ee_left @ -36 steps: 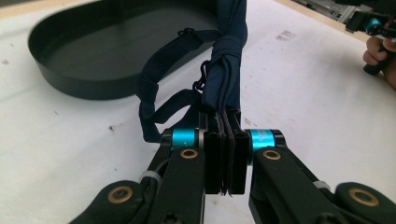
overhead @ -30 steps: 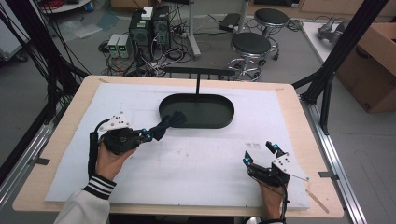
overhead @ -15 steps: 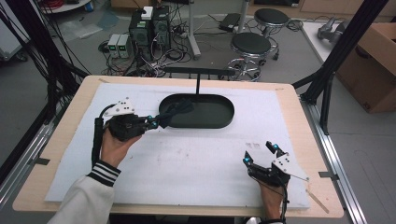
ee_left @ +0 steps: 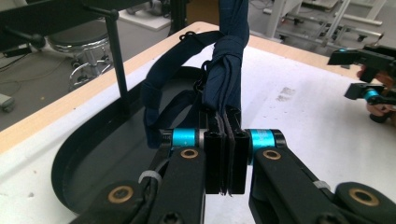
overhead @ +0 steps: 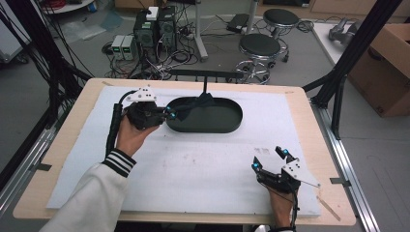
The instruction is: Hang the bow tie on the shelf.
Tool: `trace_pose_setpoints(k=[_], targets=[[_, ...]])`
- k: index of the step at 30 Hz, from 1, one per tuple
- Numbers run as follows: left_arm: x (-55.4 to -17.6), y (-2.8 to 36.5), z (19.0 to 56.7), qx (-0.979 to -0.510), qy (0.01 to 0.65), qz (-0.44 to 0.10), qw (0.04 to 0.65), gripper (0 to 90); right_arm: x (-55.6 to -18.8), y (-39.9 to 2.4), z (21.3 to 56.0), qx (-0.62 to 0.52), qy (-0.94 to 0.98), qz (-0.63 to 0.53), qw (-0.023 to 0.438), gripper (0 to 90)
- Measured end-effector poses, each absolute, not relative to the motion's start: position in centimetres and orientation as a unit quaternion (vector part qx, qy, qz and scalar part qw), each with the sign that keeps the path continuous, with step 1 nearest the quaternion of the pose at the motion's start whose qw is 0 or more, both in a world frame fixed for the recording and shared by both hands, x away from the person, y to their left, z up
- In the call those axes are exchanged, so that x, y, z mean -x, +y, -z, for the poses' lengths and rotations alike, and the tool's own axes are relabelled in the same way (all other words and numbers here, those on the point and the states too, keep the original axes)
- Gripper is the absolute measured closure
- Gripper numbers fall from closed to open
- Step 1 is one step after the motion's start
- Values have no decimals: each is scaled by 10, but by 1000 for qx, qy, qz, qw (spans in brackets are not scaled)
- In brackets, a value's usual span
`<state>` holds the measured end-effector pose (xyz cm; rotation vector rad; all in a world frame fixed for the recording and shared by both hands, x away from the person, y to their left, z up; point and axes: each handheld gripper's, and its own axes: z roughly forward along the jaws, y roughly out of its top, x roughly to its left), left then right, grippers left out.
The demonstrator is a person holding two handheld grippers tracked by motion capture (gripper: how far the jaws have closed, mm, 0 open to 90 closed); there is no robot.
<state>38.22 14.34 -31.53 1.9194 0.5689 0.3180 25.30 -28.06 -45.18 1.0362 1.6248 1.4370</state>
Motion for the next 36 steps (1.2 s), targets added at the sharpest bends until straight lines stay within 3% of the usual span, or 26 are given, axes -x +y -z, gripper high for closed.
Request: trace_pose_setpoints(k=[12,36], targets=[[-405,136,295,-804,246,-141,523,881,-253,-281,452,-403,629,-559,360,112],[-435,155,288,-771,307,-147,538,881,-253,-281,452,-402,629,-560,361,112]])
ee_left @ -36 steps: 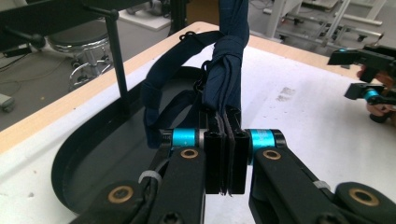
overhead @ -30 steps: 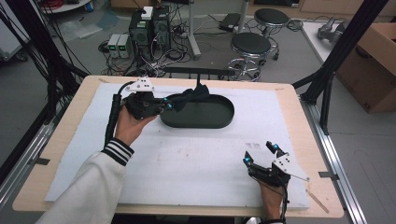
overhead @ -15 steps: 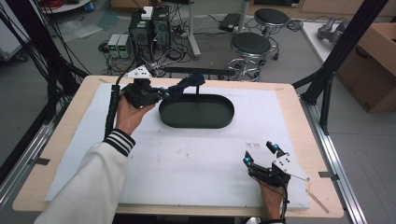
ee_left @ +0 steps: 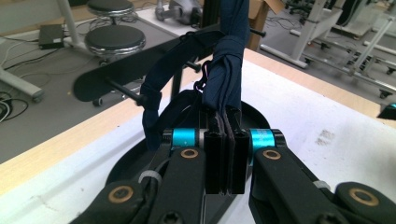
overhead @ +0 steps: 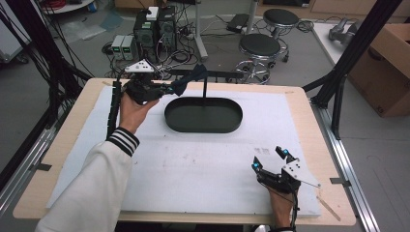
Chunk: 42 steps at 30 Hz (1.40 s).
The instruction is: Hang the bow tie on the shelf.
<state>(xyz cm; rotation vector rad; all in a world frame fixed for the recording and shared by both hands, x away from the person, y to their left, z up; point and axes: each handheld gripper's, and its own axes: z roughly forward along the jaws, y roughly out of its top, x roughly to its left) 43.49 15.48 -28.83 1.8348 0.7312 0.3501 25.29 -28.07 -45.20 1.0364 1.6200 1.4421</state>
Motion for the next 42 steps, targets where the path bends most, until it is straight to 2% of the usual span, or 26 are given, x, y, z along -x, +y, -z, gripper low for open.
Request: trace_pose_setpoints(k=[22,27,42], targets=[[-449,181,291,-742,362,-158,541,881,-253,-281,452,-403,629,-559,360,112],[-450,183,294,-753,367,-168,520,880,-253,-281,452,-403,628,-559,360,112],[-453,192,301,-747,400,-179,500,873,-253,-281,452,-402,629,-560,360,112]])
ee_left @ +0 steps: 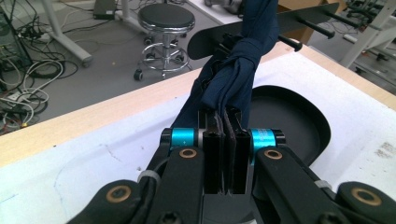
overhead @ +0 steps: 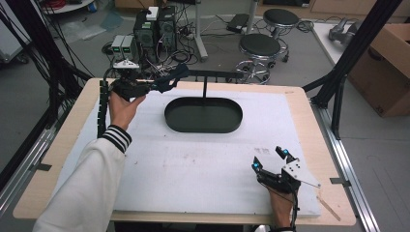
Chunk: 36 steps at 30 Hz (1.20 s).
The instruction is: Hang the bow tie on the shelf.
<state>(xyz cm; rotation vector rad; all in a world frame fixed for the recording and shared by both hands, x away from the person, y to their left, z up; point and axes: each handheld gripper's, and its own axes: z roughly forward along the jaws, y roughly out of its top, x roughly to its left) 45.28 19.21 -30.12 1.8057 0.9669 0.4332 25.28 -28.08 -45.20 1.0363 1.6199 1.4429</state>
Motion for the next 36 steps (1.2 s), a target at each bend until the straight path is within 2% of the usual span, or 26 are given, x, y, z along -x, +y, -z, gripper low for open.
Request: trace_pose_setpoints(k=[25,31,36], targets=[[-469,196,314,-724,447,-225,475,868,-253,-281,452,-403,629,-559,360,112],[-468,198,314,-731,444,-235,462,811,-253,-280,452,-402,629,-559,361,112],[-466,200,311,-732,438,-236,465,811,-253,-280,452,-402,629,-559,360,112]])
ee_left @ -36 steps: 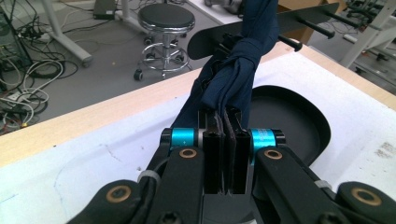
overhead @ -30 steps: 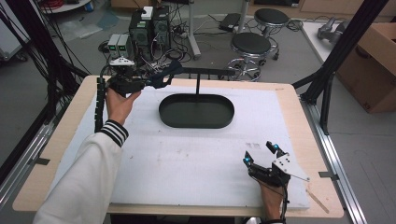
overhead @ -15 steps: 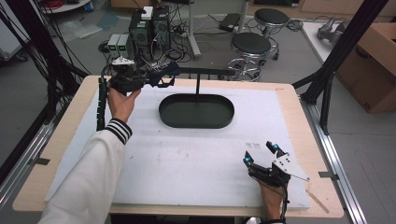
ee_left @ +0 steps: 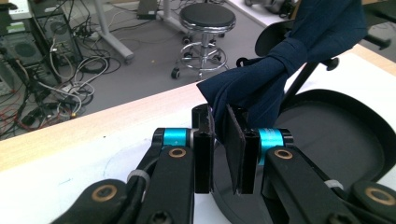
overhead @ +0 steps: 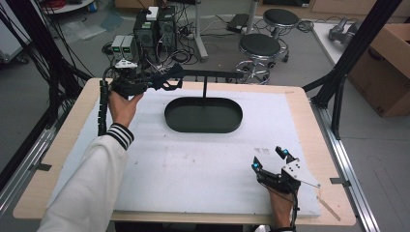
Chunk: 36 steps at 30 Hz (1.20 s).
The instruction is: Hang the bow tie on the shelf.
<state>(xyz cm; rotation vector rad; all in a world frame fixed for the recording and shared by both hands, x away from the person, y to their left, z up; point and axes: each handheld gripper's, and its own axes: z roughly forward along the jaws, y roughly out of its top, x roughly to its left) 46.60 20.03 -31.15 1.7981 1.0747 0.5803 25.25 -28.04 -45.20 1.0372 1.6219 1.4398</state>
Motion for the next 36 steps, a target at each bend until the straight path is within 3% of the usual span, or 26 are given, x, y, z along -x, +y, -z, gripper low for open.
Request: trace_pose_setpoints(k=[5,14,18,21,25,36], targets=[[-466,203,311,-727,439,-240,470,714,-253,-280,452,-401,630,-559,361,112],[-464,203,310,-727,433,-238,478,652,-253,-280,452,-401,629,-559,361,112],[-458,202,310,-726,422,-253,481,534,-253,-280,452,-400,630,-558,362,112],[-451,201,312,-736,412,-283,457,346,-253,-280,452,-400,630,-558,362,112],[-437,208,315,-732,389,-285,482,271,-253,-280,452,-398,632,-557,363,112],[-382,243,326,-716,345,-274,541,249,-253,-280,452,-397,633,-557,362,112]])
